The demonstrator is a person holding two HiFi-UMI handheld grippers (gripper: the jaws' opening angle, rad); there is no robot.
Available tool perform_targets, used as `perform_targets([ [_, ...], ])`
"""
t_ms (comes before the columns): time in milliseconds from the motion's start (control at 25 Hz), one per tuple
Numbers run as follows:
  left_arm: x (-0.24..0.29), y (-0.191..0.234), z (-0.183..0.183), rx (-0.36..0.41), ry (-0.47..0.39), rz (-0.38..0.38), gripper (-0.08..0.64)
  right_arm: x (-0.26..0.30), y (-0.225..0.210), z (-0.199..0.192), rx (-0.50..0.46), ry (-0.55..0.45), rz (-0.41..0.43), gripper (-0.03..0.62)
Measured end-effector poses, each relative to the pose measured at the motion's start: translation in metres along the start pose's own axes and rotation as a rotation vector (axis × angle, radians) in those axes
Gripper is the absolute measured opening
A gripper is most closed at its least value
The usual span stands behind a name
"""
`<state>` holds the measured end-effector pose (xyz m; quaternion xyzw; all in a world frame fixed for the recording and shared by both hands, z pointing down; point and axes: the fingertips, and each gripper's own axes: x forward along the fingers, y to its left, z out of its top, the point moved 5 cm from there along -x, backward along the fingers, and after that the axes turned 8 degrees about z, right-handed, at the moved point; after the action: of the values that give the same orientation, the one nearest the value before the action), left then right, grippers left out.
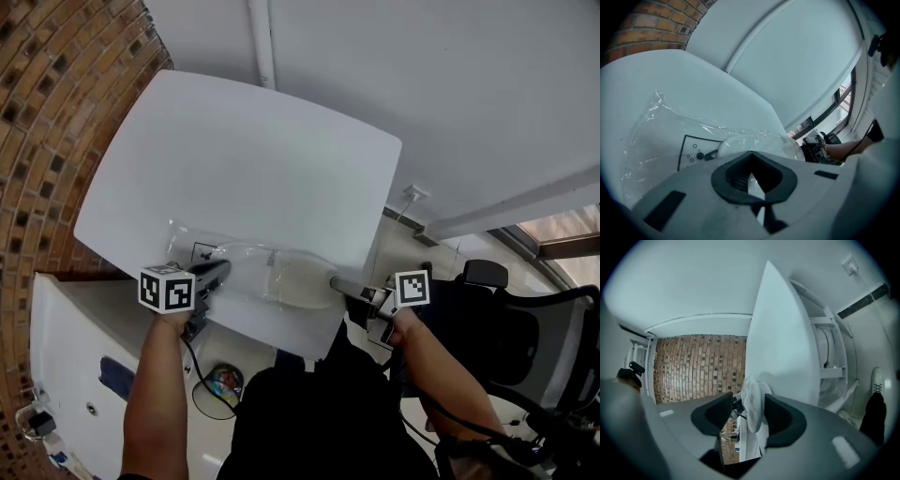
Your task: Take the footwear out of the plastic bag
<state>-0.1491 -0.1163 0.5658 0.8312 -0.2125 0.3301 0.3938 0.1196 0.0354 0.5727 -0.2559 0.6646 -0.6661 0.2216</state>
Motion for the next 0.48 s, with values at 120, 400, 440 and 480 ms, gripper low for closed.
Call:
perform_targets([
  [120, 0.000, -0.001, 0.001, -0.008, -0.001, -0.001, 0.005, 0.022, 0.004, -0.003, -0.021, 0.070, -0.007, 0.210],
  [400, -0.001, -0.003, 0.000, 0.013, -0.032, 0.014, 0.006, 0.033, 0.007, -0.005, -0.059, 0.117, -0.044, 0.060],
  [440, -0.002, -0.003, 0.000, 0.015, -0.040, 0.019, 0.006, 0.034, 0.009, -0.005, -0.063, 0.122, -0.037, 0.058],
  [480, -0.002, -0.003, -0.001, 0.017, -0.048, 0.024, 0.006, 0.034, 0.010, -0.005, -0.062, 0.125, -0.031, 0.057],
])
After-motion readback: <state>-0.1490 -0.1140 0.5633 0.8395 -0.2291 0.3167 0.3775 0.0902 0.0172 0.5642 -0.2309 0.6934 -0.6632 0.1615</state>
